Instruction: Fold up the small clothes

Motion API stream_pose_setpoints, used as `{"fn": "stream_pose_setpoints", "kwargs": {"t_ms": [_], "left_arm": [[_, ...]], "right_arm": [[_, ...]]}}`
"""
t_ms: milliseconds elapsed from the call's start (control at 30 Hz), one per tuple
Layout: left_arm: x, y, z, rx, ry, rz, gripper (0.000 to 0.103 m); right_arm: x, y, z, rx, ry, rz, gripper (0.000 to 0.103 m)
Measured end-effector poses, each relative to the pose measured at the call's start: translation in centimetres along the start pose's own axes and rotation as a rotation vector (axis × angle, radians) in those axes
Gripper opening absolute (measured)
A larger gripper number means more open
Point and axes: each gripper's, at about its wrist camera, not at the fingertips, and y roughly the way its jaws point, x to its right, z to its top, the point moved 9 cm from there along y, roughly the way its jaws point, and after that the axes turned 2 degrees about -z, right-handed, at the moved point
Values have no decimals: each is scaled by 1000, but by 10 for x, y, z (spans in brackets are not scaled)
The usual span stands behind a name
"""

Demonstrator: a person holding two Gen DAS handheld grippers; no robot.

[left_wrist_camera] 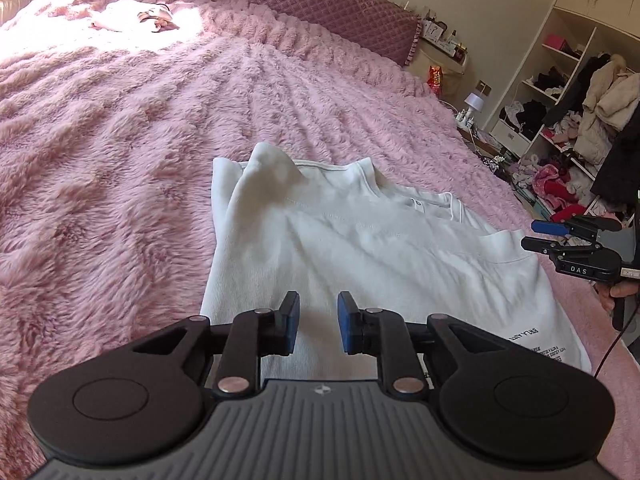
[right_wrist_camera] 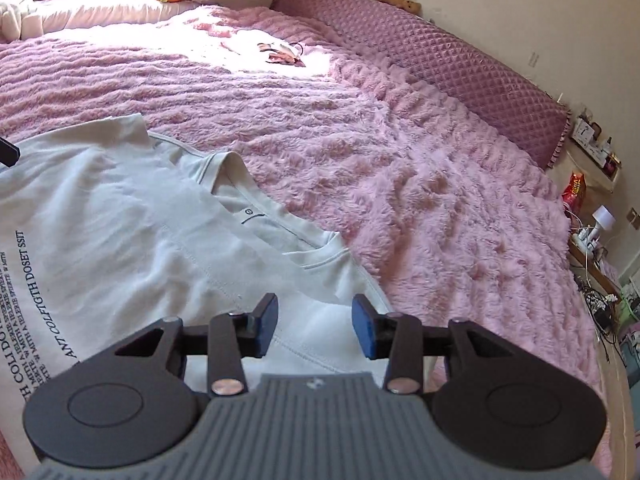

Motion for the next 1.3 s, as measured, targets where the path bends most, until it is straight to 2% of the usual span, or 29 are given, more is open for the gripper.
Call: {"fn": "stream_pose_setpoints", "kwargs": {"t_ms": [100,267,300,333,367,400,467,567,733,800,900,967,1000,1100,1200,1300], "left_arm": [[-9,8,-11,-14,-19,4,22],[-19,9,-14,-5,-75,-34,22],[-19,9,-14,-5,-76,-38,22],[-19,9,-14,-6,-73,-40,22],[-19,9,-14,-8,-67,-40,22],[-18,10,-14,-9,-62,-40,22],[-18,11,-15,-12,-61,-42,22],[-19,12,-15,-11,-70,-47,22],[-19,13,-16,-8,-72,-42,22],[-19,13,-16,-7,-73,-40,22],[-19,9,-12,5,-95,-42,22],[-17,3,-1,47,-113,-71,22],[-17,-1,6,78,-113,-72,23],[-22,0,27,129,-129,-65,25],[-29,13,35,119,-188,-73,25],[-34,24,36,117,-199,-52,25]], "right_arm": [[11,26,4,-47,-16,-3,51],[13,64,-8,-160,-32,14,51],[11,69,-12,-180,-27,30,47],[8,73,-16,-206,-11,55,25],[4,78,-19,-227,22,92,9],[1,80,-21,-232,37,100,0],[-3,80,-21,-219,17,86,0],[2,76,-18,-184,61,73,0],[19,73,-3,-92,130,-50,0],[16,82,-8,-137,139,-56,0],[1,92,-19,-185,73,-88,0],[1,88,-12,-138,94,-110,0],[1,83,-6,-98,118,-93,1],[-7,74,15,-16,206,9,29],[-28,79,34,2,166,70,29],[-47,93,42,-34,132,97,29]]}}
